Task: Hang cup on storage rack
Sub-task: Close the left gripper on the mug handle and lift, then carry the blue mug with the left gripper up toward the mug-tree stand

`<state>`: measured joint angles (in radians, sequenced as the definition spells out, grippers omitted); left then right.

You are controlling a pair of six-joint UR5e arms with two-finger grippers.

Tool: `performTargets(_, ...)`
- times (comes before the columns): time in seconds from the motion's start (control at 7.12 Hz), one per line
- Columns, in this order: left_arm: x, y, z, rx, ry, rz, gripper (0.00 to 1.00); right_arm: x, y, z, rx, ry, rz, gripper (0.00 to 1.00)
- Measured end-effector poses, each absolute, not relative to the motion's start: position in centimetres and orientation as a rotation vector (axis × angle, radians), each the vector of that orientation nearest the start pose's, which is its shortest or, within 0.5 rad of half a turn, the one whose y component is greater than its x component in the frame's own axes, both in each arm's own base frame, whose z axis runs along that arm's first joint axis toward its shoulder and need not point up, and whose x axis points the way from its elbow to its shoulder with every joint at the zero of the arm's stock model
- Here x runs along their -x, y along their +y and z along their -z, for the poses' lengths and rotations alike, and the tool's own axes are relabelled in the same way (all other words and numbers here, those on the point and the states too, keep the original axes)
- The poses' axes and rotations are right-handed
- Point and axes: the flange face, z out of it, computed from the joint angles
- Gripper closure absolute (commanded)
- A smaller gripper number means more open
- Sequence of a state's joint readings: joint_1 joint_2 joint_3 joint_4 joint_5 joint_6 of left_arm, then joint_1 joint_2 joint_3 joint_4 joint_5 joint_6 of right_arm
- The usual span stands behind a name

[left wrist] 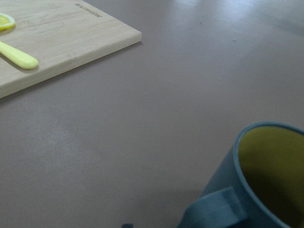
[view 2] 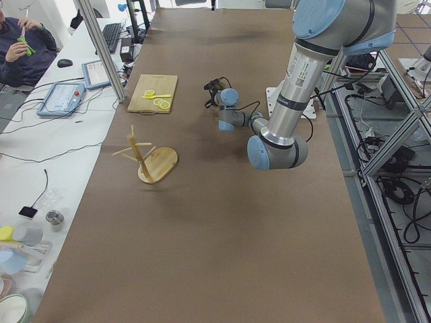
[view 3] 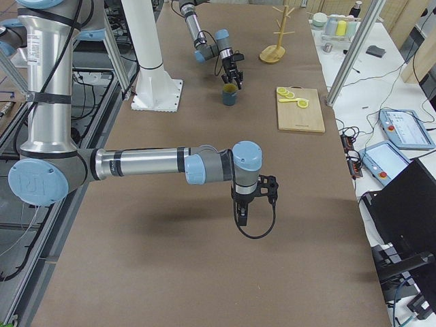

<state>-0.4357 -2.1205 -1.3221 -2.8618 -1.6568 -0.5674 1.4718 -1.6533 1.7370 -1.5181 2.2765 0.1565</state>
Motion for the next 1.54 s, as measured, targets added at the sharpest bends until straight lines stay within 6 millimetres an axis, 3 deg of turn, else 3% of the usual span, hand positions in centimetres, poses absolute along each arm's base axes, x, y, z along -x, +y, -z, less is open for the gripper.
performTargets(0.14, -57.6, -40.5, -30.7, -1.014, 1.262, -0.509, 0.83, -2.3, -47.0, -61.5, -0.04, -0.715, -0.007, 0.0)
performTargets(0.42, -57.6, -40.5, -30.7, -1.014, 1.264, -0.507, 1.0, -2.3, -47.0, -61.5, -0.04, -0.715, -0.007, 0.0)
performTargets(0.98, -57.2, -40.5, -31.1, -0.991, 1.279, -0.479, 1.0, -2.3, -47.0, -61.5, -0.04, -0.715, -0.007, 0.0)
performTargets(1.54, -54.7, -41.9, -29.7, -0.892, 1.45, -0.25, 1.0, -2.3, -46.9, -61.6, -0.039, -0.712, -0.008, 0.0)
